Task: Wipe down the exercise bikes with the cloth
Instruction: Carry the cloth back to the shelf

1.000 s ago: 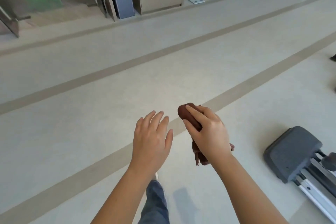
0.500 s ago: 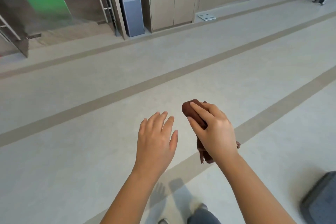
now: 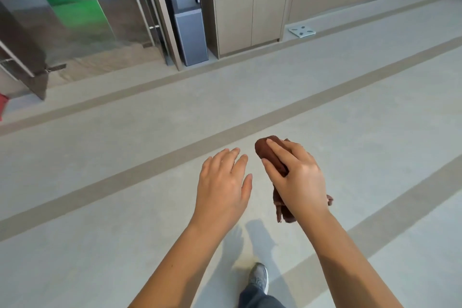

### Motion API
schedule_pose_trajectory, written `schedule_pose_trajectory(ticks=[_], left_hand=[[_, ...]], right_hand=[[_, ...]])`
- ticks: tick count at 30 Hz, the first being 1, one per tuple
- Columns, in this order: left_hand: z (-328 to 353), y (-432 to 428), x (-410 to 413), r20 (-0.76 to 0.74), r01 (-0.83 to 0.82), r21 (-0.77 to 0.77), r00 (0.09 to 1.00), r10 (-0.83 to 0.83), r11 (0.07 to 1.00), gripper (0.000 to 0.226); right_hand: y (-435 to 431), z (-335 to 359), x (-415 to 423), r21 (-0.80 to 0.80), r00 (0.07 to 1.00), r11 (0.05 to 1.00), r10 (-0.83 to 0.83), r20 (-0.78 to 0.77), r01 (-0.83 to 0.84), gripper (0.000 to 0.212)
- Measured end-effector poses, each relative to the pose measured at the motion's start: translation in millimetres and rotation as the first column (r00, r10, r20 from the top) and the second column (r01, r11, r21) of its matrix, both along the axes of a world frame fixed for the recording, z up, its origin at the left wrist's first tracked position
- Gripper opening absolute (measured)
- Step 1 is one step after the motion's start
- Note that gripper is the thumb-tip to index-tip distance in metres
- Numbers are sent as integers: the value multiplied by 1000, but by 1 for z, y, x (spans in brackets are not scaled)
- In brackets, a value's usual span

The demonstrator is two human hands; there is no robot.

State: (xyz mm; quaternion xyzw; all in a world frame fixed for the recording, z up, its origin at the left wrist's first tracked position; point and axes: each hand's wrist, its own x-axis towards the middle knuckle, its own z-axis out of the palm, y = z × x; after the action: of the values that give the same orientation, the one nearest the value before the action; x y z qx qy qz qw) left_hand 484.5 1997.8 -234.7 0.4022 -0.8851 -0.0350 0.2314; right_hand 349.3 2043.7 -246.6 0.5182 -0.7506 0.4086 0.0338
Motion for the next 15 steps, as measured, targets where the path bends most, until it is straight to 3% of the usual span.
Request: schedule_pose_trajectory(ticks=[11,15], left_hand=[[-6,-162,-95,-26,-21,0,999,21,1000,30],[-14,-236,-120,-31,-59,115,998,63,992,33]], right_hand=[[-158,-3,-103,56,1000,998,9,-19,-8,34],[-235,-11,-128,80,1000,997,8,-18,-7,34]])
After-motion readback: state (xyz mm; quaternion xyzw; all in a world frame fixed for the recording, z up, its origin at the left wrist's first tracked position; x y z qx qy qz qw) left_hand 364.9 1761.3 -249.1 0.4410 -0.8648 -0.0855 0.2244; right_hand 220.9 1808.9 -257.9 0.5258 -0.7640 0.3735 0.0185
